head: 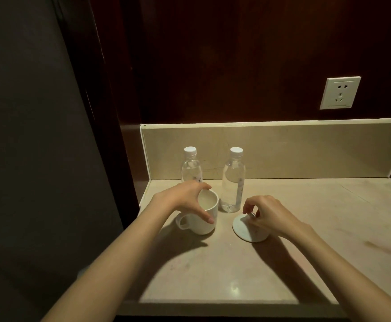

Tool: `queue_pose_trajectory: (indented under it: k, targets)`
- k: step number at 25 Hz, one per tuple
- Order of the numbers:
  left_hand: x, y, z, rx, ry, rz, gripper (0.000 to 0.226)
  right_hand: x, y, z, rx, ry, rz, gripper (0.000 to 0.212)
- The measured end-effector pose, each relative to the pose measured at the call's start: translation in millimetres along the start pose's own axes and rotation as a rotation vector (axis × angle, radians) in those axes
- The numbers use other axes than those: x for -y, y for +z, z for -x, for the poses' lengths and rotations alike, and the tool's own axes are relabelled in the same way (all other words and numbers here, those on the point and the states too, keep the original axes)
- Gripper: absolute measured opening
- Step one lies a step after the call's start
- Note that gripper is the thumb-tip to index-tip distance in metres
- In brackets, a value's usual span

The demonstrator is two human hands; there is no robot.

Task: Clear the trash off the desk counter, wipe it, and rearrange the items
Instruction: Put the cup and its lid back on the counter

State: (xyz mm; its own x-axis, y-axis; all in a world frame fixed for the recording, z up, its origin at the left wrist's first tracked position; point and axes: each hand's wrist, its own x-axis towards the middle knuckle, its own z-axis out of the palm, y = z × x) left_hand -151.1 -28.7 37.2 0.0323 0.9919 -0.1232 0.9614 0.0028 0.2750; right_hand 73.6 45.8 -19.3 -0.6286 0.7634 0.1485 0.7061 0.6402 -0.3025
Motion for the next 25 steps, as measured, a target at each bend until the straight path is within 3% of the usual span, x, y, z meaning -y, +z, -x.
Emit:
queue_pose_trajectory:
  k: [5,11,18,25]
  targets:
    - [0,-1,9,-0.029,0.017,0.012,0.1,9,-8,5,0.072,0.033,0.047,0.036]
    - [14,-12,45,-0.092,0.075,0.049,0.095,49,-21,19,0.166,-0.001,-0.008,0.049]
    - [72,-20,135,-0.118,0.069,0.045,0.088,146,-11,47,0.193,-0.096,-0.112,0.05]
    - [182,7,260,-0.043,-0.054,-0.029,0.078,274,54,74,0.22,-0.127,-0.088,0.049]
